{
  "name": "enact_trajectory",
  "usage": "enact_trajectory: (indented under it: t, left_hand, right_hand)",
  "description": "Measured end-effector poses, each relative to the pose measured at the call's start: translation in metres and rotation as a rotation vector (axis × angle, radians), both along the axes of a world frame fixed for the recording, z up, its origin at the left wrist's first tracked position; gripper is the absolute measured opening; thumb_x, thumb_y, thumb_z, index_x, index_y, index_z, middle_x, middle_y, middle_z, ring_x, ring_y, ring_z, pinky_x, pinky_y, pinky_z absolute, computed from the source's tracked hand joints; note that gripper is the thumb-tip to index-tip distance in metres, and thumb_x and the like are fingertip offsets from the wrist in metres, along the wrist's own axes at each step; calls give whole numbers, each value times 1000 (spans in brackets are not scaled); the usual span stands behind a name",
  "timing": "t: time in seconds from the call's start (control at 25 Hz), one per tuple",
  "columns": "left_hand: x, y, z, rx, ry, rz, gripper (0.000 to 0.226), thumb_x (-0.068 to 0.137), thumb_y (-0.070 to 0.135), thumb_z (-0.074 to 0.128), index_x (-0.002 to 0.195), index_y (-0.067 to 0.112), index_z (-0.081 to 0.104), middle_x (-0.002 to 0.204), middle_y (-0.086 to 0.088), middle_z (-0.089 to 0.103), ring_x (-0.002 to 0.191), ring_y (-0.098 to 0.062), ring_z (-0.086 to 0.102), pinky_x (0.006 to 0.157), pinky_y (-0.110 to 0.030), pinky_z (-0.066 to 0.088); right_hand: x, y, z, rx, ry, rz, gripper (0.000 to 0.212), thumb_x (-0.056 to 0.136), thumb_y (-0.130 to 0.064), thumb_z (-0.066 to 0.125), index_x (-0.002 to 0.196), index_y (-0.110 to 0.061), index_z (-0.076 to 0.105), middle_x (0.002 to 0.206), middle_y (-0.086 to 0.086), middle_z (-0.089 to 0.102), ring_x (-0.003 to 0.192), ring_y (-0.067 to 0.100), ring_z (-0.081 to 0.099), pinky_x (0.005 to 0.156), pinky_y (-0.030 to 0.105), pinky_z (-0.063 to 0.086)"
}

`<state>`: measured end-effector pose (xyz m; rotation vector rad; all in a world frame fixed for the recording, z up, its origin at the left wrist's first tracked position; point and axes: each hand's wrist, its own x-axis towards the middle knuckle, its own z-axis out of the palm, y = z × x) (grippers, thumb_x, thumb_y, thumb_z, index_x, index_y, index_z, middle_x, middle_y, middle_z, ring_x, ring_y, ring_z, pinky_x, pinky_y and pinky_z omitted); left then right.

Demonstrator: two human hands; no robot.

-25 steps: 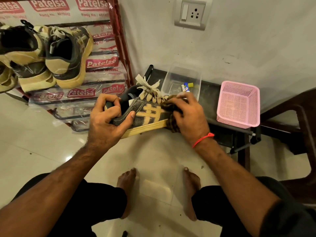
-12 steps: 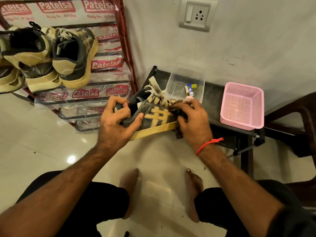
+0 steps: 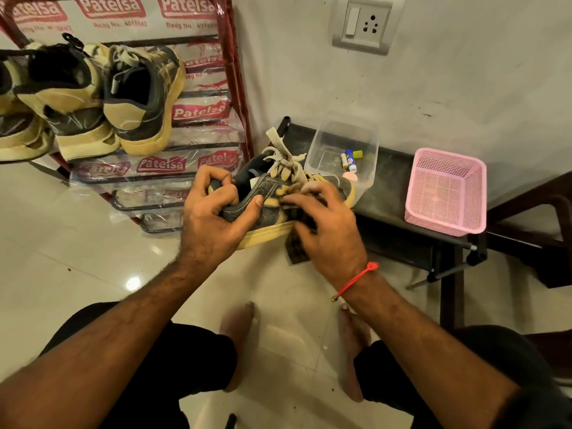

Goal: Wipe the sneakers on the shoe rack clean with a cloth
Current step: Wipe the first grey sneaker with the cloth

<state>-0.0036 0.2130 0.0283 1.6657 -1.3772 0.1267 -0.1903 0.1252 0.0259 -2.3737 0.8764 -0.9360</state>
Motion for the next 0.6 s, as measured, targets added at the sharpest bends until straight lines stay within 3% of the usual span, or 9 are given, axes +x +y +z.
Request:
enact_trajectory:
  t: [0.08,0.16,0.28,0.4,0.44,0.52,0.6]
  left_hand:
    - [1,2,8,39,58,31,38,87,28,78,68,7,54,97,-10,50,87,-21,52,72,-26,49]
    - [0,10,23,137,127,75,38,88,35,76,68,10,55,98,-9,51,90,-17,51,75,-16,46]
    - [-9,22,55,521,280,55,33,91,42,69,77,14,61,98,-5,56,89,-14,54,73,-28,47]
    - [-13,38,75,988,875,-214,14,94,32,67,97,18,67,92,0,71,84,-14,67,76,-37,57]
    - [-16,43,72,1064,964,-271,14,95,30,66,100,18,69,92,0,73,86,-15,68,82,-39,58]
    - [-20,48,54,1087,894,-265,18,95,33,66,94,17,71,86,1,73,86,-17,66,87,-37,55]
    - [-30,47,39,1019,893,-190,34,96,38,66,94,5,73,84,-4,74,83,-21,67,81,-34,55]
  right_hand:
    - [5,1,8,21,-70,77,39,77,2,67,114,-9,73,114,12,60,112,18,55,104,15,40]
    - [1,-12,14,120,-152,15,41,79,4,61,115,-14,73,112,8,61,109,17,56,100,14,42]
    - [-6,-15,11,249,-167,-4,42,85,5,58,118,-18,72,112,6,63,107,16,59,97,13,44]
    - [-11,-11,-2,320,-50,82,41,88,5,60,118,-20,73,114,4,66,110,16,60,102,26,47]
    - [-15,-11,-4,359,-21,101,39,89,4,61,118,-19,73,115,4,67,112,17,60,104,31,46]
    - [-22,-9,-2,394,1,94,36,92,2,61,118,-19,72,117,4,68,114,18,60,106,36,45]
    - [-29,-3,11,370,2,51,35,93,0,60,119,-21,72,117,2,67,113,15,58,106,33,45]
